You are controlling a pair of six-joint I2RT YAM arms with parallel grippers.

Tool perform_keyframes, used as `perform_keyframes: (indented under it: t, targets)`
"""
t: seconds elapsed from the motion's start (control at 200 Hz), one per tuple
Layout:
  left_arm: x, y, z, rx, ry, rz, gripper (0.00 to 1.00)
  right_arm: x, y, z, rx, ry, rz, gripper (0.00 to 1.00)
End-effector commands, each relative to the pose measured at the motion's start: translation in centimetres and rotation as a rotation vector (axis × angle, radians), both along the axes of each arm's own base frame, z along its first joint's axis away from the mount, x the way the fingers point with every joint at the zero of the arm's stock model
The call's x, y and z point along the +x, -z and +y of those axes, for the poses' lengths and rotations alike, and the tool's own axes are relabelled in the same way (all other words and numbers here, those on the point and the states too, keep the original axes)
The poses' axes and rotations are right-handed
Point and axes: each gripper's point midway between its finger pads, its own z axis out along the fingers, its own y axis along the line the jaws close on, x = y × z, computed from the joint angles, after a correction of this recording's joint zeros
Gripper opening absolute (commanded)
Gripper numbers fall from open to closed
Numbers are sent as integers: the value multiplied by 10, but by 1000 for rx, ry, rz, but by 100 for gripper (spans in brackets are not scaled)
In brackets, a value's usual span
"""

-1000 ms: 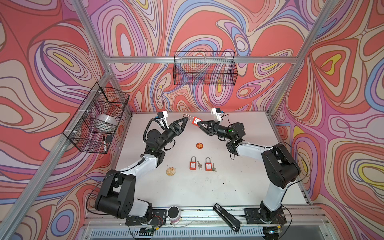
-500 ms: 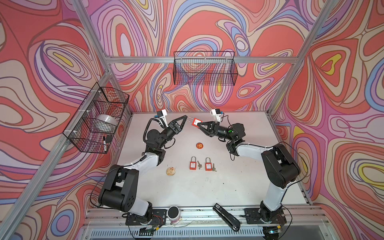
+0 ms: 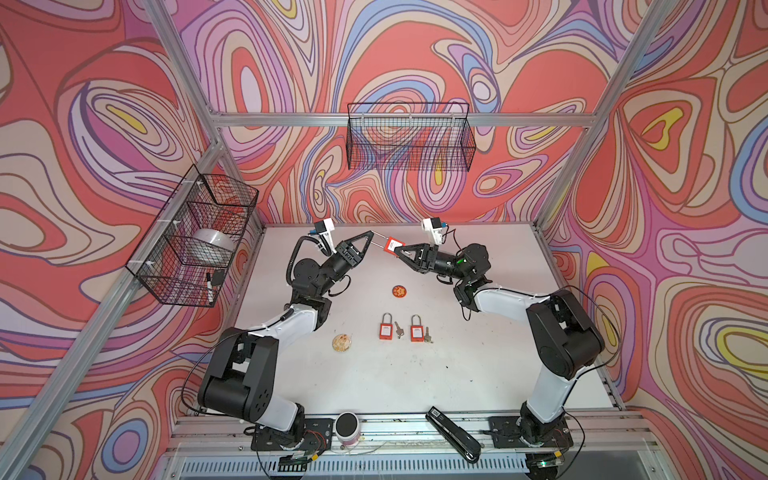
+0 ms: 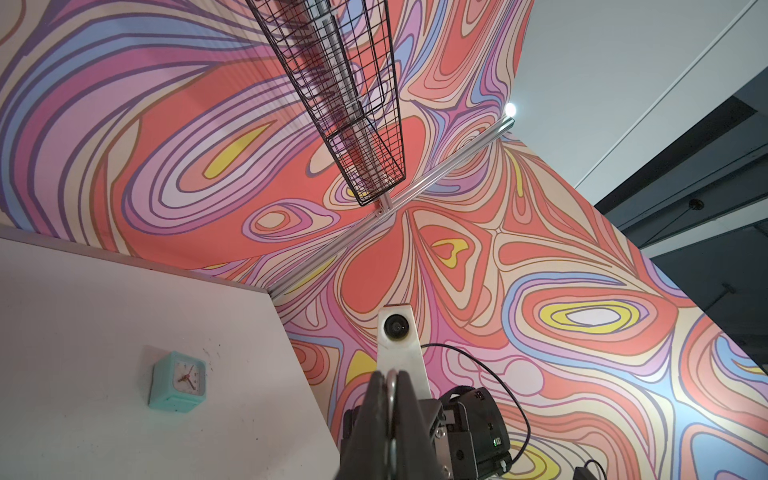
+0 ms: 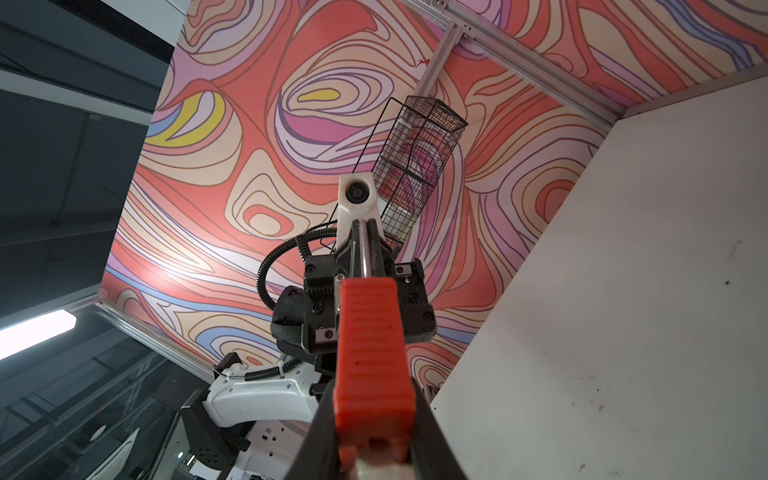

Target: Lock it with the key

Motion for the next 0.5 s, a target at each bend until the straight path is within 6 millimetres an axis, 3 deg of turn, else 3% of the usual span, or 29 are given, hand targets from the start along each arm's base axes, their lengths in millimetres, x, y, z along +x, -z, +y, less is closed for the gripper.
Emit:
perform_keyframes:
  t: [0.0,0.12,0.496]
  targets:
    - [-10,-29,-1,-29,27,-103,0,-3,0,3,-53,-10,-38,0]
    - [-13,-27,-8,-26,48,-94,0,-5,-14,3,-14,-28,-59,0]
    - [-20,-15,-28,-18,91,-57,0,-5,-27,7,54,-76,-65,0]
